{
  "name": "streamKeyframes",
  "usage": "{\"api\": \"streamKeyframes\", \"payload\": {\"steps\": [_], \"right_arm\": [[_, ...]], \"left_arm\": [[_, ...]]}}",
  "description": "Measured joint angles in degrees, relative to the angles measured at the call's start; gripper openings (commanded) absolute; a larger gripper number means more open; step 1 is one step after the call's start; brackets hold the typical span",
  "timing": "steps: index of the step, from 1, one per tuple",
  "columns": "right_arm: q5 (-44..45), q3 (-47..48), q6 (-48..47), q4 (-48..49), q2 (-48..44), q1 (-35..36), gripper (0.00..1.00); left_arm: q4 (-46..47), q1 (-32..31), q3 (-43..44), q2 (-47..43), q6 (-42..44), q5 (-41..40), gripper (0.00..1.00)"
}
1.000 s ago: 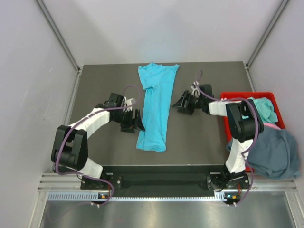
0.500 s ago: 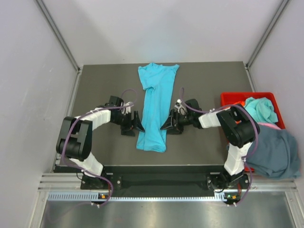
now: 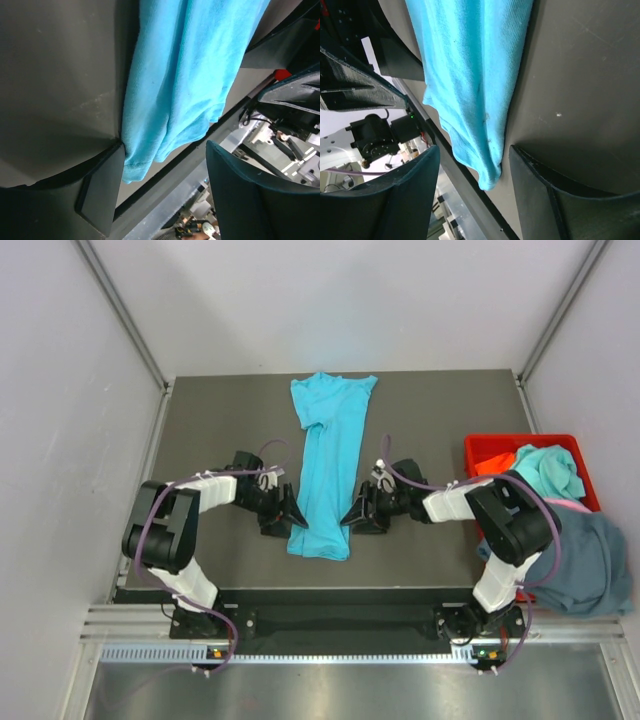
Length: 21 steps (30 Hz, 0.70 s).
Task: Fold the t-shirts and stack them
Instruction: Fold the tshirt
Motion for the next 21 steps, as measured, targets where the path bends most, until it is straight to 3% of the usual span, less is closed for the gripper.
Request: {"api": "streamKeyframes", "payload": {"steps": [10, 13, 15, 18, 21], "right_arm": [[-1.64, 0.59, 2.47, 1.68, 2.86, 5.09, 0.51], [-1.97, 0.57, 3.17, 1.95, 3.23, 7.06, 0.5], [-2.03, 0.55, 3.45, 1.86, 3.32, 7.78, 0.49], [-1.88, 0.48, 3.37, 1.53, 3.21, 7.91, 0.48], [-1.66, 0.31, 2.75, 0.63, 2.73, 7.8, 0.44]], "left_arm": [[1.07, -1.01, -2.47, -0.02, -1.64, 2.43, 0.63], [1.51, -1.4, -3.78, -0.74, -2.03, 2.21, 0.53], [1.51, -1.6, -4.35, -0.76, -2.21, 1.92, 0.4], [1.6, -1.79, -4.94, -0.76, -2.43, 0.31, 0.0], [1.51, -2.16, -5.33, -0.76, -2.05, -1.79, 0.0]]}}
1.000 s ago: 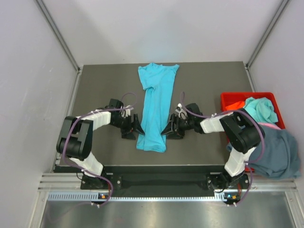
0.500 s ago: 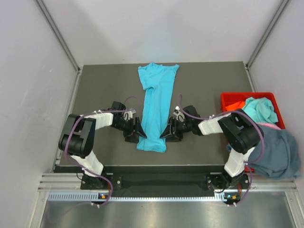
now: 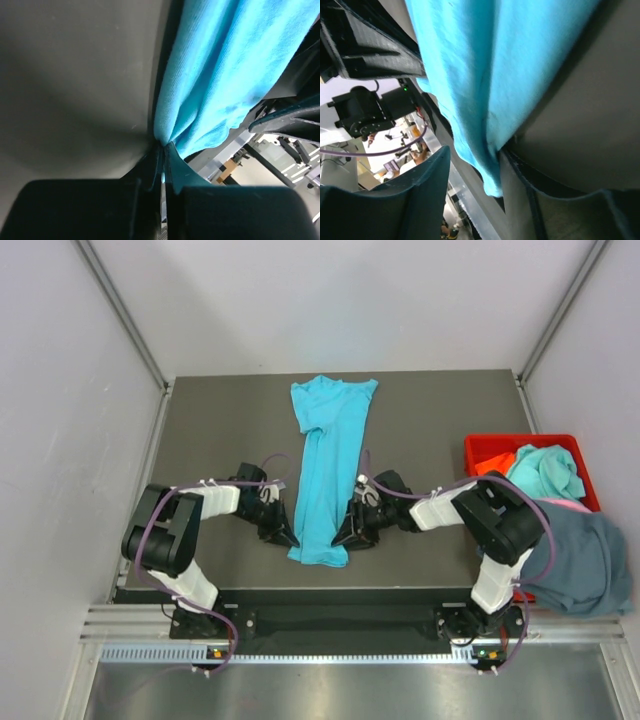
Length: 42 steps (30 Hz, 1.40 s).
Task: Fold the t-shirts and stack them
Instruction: Fold the tshirt
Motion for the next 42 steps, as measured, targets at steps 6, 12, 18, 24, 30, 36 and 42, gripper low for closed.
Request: {"api": "streamKeyframes", "payload": {"steps": [6, 12, 18, 24, 30, 36, 42], "right_arm": [[1.03, -0.42, -2.84, -4.28, -1.22, -0.52, 0.35], [1.77, -0.11, -5.16, -7.34, -1.09, -0.74, 0.06], [1.33, 1.2, -6.14, -9.99, -0.15, -0.98, 0.0], [2.47, 2.62, -10.75, -15.04, -1.42, -4.35, 0.0], [5.97, 5.6, -14.14, -19.71, -2.97, -13.29, 0.0], [6.67, 10.93, -15.8, -20.57, -3.39, -16.22, 0.0], [6.1, 14.99, -15.74, -20.37, -2.93, -15.96, 0.0]], "left_arm": [[0.04, -0.35, 0.0, -0.17, 0.0, -0.35, 0.0], [0.02, -0.57, 0.02, -1.03, -0.02, -0.44, 0.0], [0.0, -0.68, 0.02, -2.84, -0.02, -0.09, 0.0], [-0.83, -0.74, 3.15, -2.97, 0.02, 1.2, 0.0], [-1.86, -0.87, 10.49, -2.75, 1.05, 2.95, 0.0], [-3.08, -0.98, 18.69, 0.92, 2.64, 5.2, 0.0], [-4.09, -0.98, 19.39, 2.71, 3.21, 6.01, 0.0]]}}
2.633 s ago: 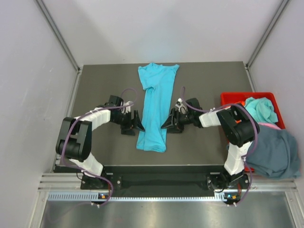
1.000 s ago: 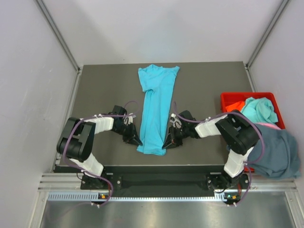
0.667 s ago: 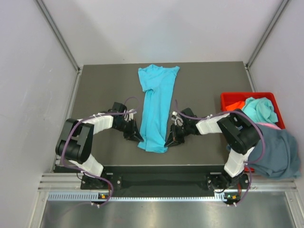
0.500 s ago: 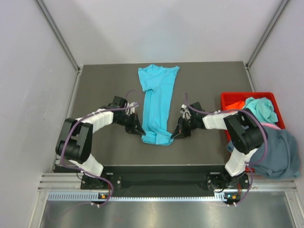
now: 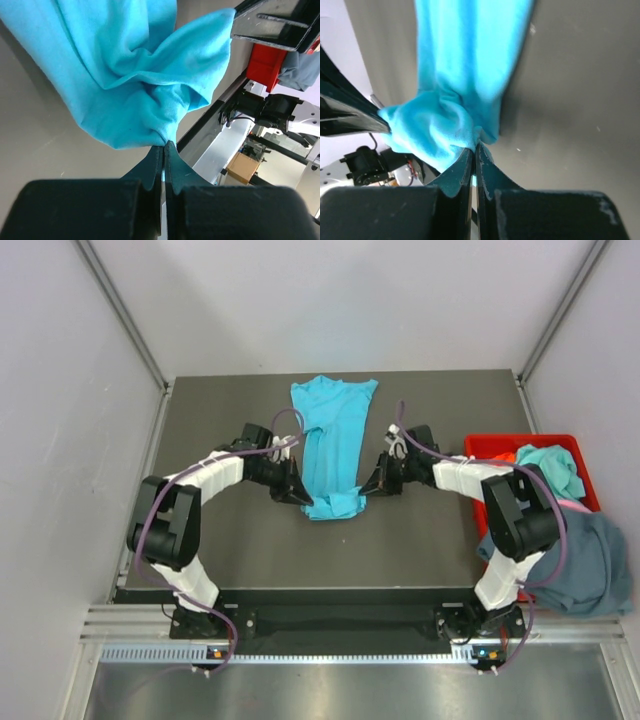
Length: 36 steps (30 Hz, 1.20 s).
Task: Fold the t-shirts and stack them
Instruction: Fold the tshirt
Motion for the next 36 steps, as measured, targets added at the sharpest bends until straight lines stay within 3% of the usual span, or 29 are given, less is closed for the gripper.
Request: {"api": "streamKeyframes", "payload": {"steps": [8, 22, 32, 36], "right_arm": [[-2.08, 8.61, 0.39, -0.92, 4.33, 0.15, 0.0], [-1.57, 19.71, 0.15, -0.96, 10.08, -0.85, 0.0], [0.17, 27.43, 0.42, 0.35, 16.26, -4.48, 0.0], [0.15, 32.72, 0.42, 0.44, 20.39, -4.85, 0.0]], "left_arm": [[-0.42, 0.72, 2.8, 1.09, 1.03, -0.24, 0.0], [-0.87, 3.1, 18.6, 14.93, 5.99, -6.84, 0.0], [-2.47, 3.72, 39.17, 27.63, 8.17, -9.66, 0.0], [-2.34, 3.74, 43.39, 30.47, 8.11, -10.16, 0.0]]}}
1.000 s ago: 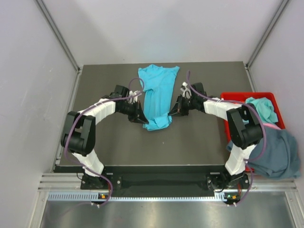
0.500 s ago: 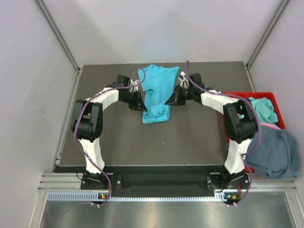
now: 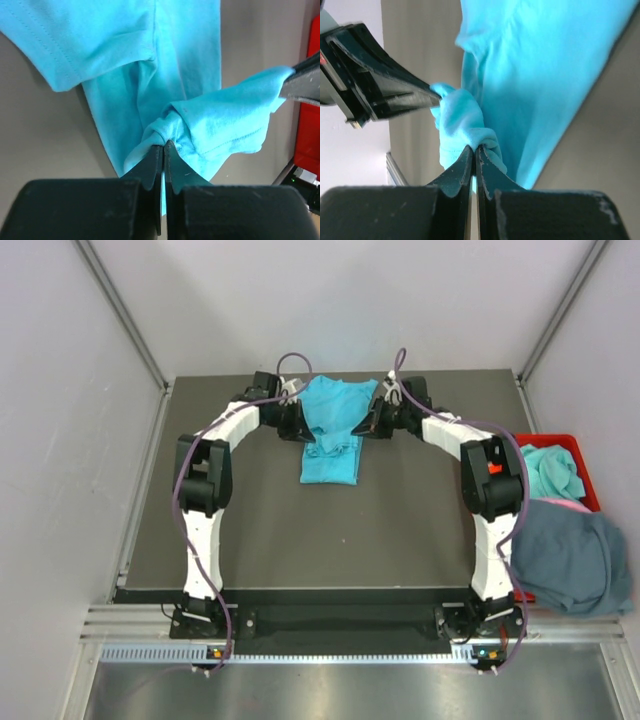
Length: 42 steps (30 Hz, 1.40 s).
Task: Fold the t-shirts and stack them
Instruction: Fold the tshirt
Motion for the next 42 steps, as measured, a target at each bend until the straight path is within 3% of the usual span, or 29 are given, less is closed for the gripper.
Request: {"api": "streamKeyframes", "payload": {"steps": [6, 11, 13, 18, 20, 26, 28, 35, 36, 42], "right_arm": [[-0.04, 6.34, 0.07, 0.44, 5.9, -0.04, 0.0], [-0.02, 6.49, 0.44, 1.22, 7.54, -0.13, 0.01], [-0.09, 5.88, 0.5, 2.93, 7.52, -0.22, 0.13], [0.13, 0.15, -0.33, 6.93, 5.09, -0.98, 0.11], [0.42, -3.56, -0.74, 7.34, 2.16, -1.42, 0.1], [0.87, -7.89, -3.1, 8.41, -5.84, -1.92, 0.4], [0.79, -7.93, -3.76, 8.9, -7.58, -1.92, 0.43], [-3.28, -13.2, -3.34, 9.55, -9.92, -1.9, 0.51], [-3.87, -14.86, -3.23, 9.2, -9.9, -1.9, 0.52], [-6.69, -18.67, -3.65, 6.21, -7.08, -1.86, 0.54]], "left_arm": [[0.59, 0.31, 0.46, 1.2, -0.83, -1.49, 0.0], [1.79, 1.14, 1.22, 2.95, -1.22, -2.1, 0.08], [2.08, 1.46, 1.81, 3.3, -1.11, -2.62, 0.14], [3.45, 1.84, 4.31, 3.19, -0.44, -3.56, 0.26], [5.05, 1.88, 4.46, 2.73, 0.15, -3.15, 0.4], [7.06, 1.92, 4.31, 1.44, -0.72, 0.13, 0.4], [6.99, 1.92, 2.38, 0.02, -1.31, 0.5, 0.4], [5.6, 1.92, -18.36, -15.43, -2.25, 0.74, 0.46], [4.96, 1.92, -19.37, -16.24, -2.16, 1.03, 0.63], [1.64, 1.92, -21.75, -15.23, -1.95, 4.28, 0.65]]}}
